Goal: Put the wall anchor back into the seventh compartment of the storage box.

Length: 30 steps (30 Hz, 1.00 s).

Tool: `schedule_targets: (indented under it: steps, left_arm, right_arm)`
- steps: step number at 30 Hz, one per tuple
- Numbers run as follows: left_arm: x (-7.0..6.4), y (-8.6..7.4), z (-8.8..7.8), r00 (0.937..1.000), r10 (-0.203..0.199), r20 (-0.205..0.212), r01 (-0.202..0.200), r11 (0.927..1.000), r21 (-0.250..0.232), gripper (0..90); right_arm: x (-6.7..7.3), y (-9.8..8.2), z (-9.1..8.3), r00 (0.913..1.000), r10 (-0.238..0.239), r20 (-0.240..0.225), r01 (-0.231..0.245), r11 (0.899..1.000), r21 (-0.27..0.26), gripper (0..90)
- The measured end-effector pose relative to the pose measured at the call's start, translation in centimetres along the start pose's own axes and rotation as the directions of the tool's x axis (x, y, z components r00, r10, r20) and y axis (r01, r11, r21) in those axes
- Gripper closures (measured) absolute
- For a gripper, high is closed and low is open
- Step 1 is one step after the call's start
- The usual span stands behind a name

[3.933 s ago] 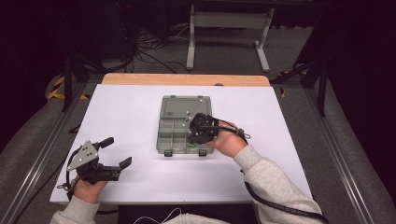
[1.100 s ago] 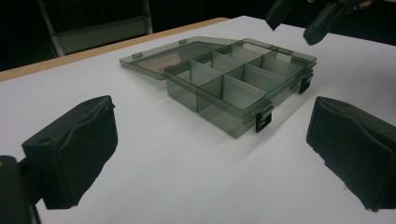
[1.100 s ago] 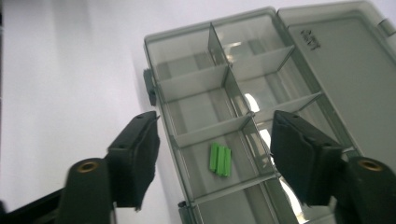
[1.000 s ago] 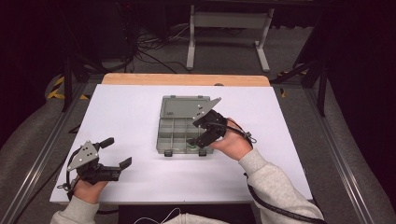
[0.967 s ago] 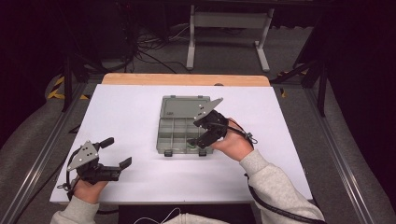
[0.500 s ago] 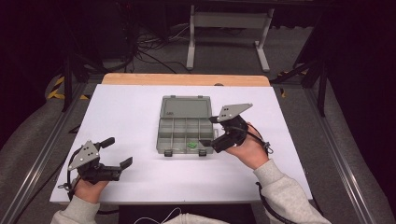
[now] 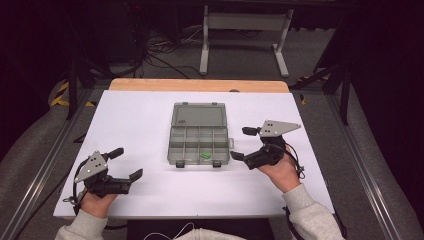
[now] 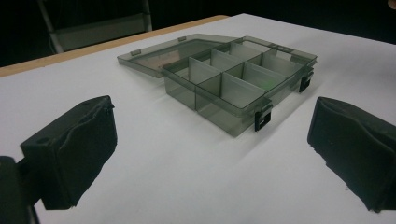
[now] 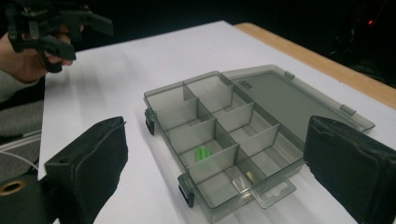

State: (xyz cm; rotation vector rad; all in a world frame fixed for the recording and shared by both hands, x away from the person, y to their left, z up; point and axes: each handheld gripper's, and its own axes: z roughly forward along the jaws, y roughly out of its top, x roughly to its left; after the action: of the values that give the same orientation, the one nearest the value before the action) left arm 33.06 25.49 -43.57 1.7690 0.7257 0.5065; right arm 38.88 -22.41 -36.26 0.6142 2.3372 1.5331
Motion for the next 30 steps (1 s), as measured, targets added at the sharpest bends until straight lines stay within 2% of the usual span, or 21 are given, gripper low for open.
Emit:
schedule_targets:
  steps: [3,5,7,12,14,17,20,22,25,30]
  left_arm:
    - [0.0,0.0,0.0,1.0000,-0.002,-0.001,0.002,1.0000,-0.007,2.1]
    - [0.0,0.0,0.0,1.0000,-0.003,-0.003,0.003,1.0000,-0.009,2.1]
    - [0.0,0.0,0.0,1.0000,0.000,-0.001,0.000,1.0000,-0.005,2.1]
    - [-0.1,0.1,-0.1,1.0000,0.009,0.002,-0.009,0.9999,-0.007,1.8]
    - [-0.2,0.1,-0.1,1.0000,0.009,0.002,-0.009,0.9999,-0.014,1.8]
    - [-0.1,0.1,-0.1,0.9999,0.011,0.002,-0.011,0.9999,-0.013,1.8]
    - [-0.1,-0.2,-0.1,0.9999,0.011,0.002,-0.011,0.9999,-0.002,1.6]
    - [-0.1,-0.3,-0.1,1.0000,0.008,0.000,-0.008,1.0000,0.002,1.6]
    - [-0.1,-0.5,0.0,0.9999,0.013,0.001,-0.013,0.9998,0.015,1.6]
    - [0.0,-1.0,0.0,0.9999,0.011,-0.010,-0.011,0.9999,0.005,1.8]
  right_arm:
    - [-0.1,-1.2,-0.9,0.9997,0.012,0.020,-0.011,0.999,-0.053,5.3]
    - [-0.2,-1.4,-1.0,0.9997,0.013,0.022,-0.011,0.998,-0.060,5.3]
    - [-0.1,-2.4,-1.6,0.9990,0.012,0.043,-0.008,0.996,-0.091,4.8]
    - [-0.2,-4.1,-2.2,0.9970,0.026,0.073,-0.017,0.993,-0.118,4.4]
    - [-0.4,-5.2,-2.5,0.9941,0.040,0.100,-0.027,0.992,-0.124,4.2]
    - [-0.6,-6.0,-2.9,0.9915,0.052,0.119,-0.036,0.990,-0.135,4.1]
    - [-0.5,-7.3,-3.5,0.9837,0.032,0.177,-0.010,0.992,-0.127,4.0]
    - [-0.5,-7.5,-3.6,0.9834,0.032,0.179,-0.009,0.992,-0.128,3.9]
    - [-0.6,-8.9,-3.6,0.9813,0.026,0.191,-0.003,0.993,-0.117,3.5]
    - [-0.6,-9.3,-3.6,0.9803,0.028,0.196,-0.003,0.992,-0.127,3.5]
